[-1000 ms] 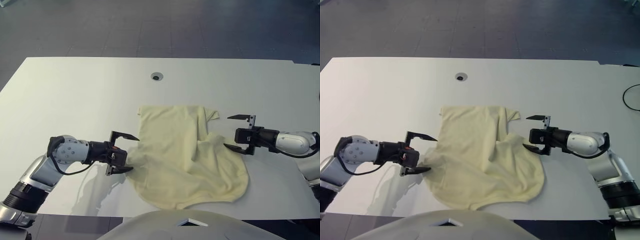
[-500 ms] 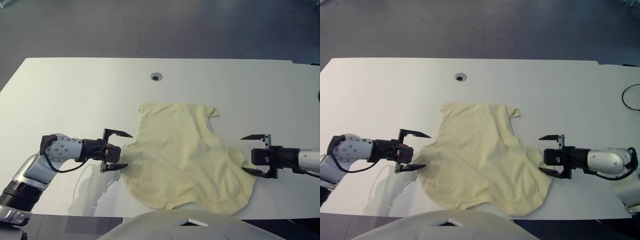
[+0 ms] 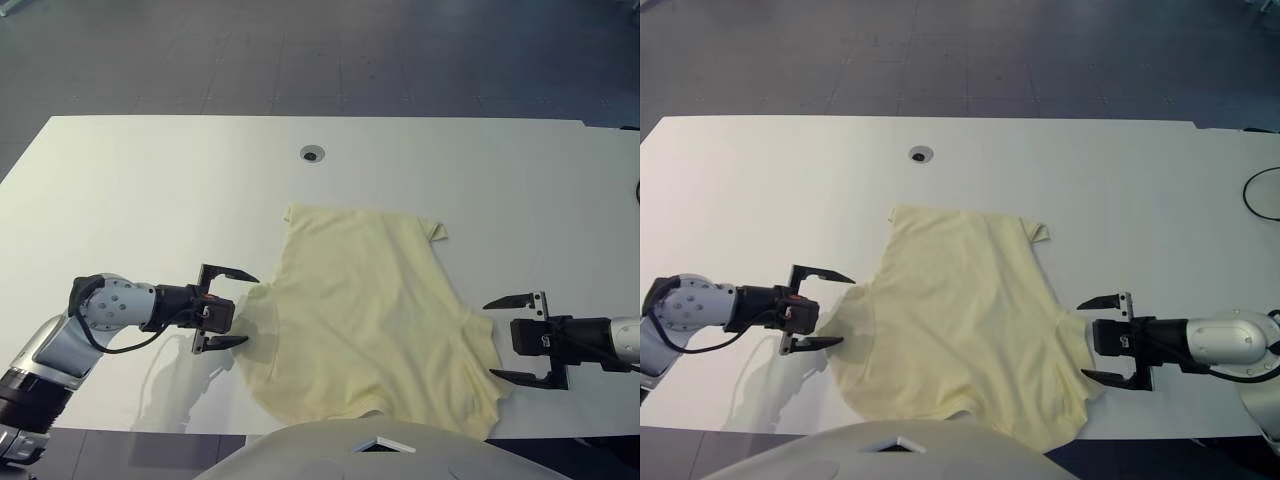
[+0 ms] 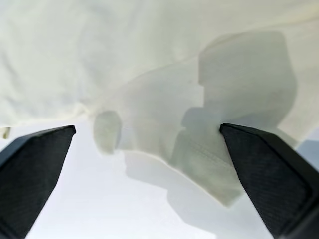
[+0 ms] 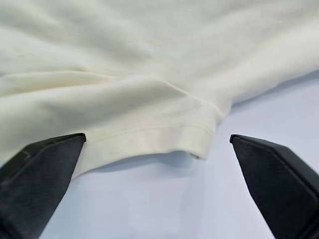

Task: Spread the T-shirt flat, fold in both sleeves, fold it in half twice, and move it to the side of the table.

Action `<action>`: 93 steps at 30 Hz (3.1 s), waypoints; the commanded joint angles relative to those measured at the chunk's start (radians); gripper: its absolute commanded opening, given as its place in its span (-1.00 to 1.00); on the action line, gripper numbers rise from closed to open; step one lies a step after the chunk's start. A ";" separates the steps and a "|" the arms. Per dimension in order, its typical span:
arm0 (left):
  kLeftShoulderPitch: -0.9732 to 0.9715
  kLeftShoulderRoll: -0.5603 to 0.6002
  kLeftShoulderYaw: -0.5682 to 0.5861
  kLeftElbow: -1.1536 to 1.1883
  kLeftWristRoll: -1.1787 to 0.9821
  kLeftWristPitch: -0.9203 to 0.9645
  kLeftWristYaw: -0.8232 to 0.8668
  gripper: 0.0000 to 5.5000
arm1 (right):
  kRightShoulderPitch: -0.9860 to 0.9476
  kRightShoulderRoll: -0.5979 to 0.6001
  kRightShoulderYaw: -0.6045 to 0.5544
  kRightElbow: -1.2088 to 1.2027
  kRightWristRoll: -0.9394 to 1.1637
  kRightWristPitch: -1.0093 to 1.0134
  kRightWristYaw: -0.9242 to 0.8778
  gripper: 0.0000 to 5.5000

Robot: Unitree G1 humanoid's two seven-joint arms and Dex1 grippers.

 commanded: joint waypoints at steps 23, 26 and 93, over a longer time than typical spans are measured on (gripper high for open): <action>-0.410 -0.343 0.041 0.233 -0.228 0.550 0.149 0.96 | -0.631 0.371 0.080 0.093 0.569 0.867 -0.379 0.96; -0.454 -0.414 0.051 0.299 -0.263 0.671 0.177 0.96 | -0.710 0.435 0.087 0.167 0.591 0.981 -0.448 0.96; -0.337 -0.463 0.072 0.294 -0.316 0.573 -0.335 -1.00 | -0.564 0.414 0.350 0.116 0.128 0.250 -0.171 -0.99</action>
